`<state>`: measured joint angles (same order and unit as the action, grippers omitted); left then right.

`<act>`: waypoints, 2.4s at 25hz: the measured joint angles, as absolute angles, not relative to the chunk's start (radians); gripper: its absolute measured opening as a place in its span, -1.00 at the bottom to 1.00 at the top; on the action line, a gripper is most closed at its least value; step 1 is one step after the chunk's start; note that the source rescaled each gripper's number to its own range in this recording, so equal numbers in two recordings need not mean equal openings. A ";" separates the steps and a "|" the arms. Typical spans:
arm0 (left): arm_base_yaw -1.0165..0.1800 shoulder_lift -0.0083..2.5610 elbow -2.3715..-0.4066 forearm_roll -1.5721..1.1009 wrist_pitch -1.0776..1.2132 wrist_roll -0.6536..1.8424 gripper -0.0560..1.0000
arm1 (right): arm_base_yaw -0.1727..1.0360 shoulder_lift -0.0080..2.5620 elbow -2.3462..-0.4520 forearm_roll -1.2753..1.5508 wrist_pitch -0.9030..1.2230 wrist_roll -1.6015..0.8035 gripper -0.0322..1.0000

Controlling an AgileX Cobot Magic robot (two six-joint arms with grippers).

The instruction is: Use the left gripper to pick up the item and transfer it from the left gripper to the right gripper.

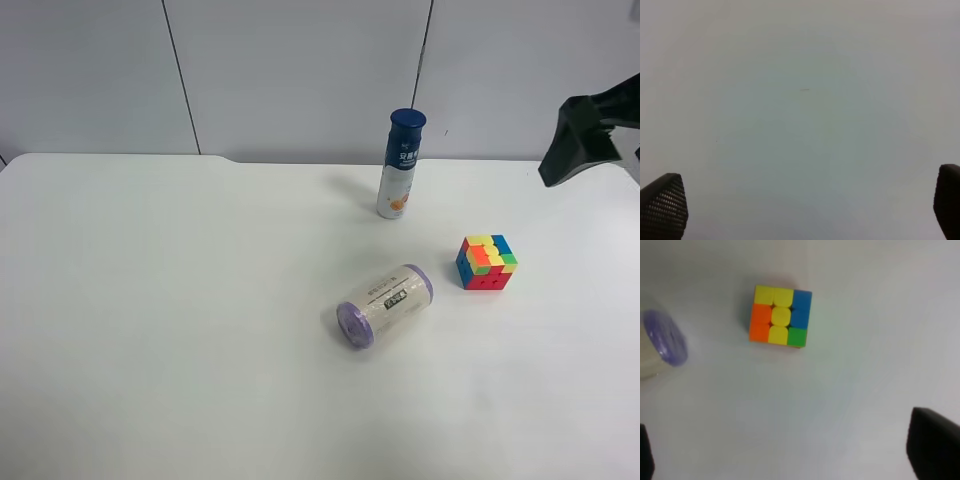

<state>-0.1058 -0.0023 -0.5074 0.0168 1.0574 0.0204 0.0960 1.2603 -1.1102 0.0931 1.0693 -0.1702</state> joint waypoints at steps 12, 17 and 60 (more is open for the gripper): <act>-0.106 -0.002 -0.507 0.017 1.058 0.020 1.00 | 0.096 0.949 -1.110 0.093 1.211 -0.100 1.00; -0.106 -0.002 -0.507 0.017 1.058 0.020 1.00 | 0.096 0.836 -1.110 0.094 1.212 -0.092 1.00; -0.106 -0.002 -0.507 0.016 1.058 0.020 1.00 | 0.096 -0.003 -0.502 0.091 1.070 -0.054 1.00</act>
<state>-0.1058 -0.0023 -0.5074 0.0157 1.0584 0.0204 0.0960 -0.0025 -0.5015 0.0905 1.0704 -0.0544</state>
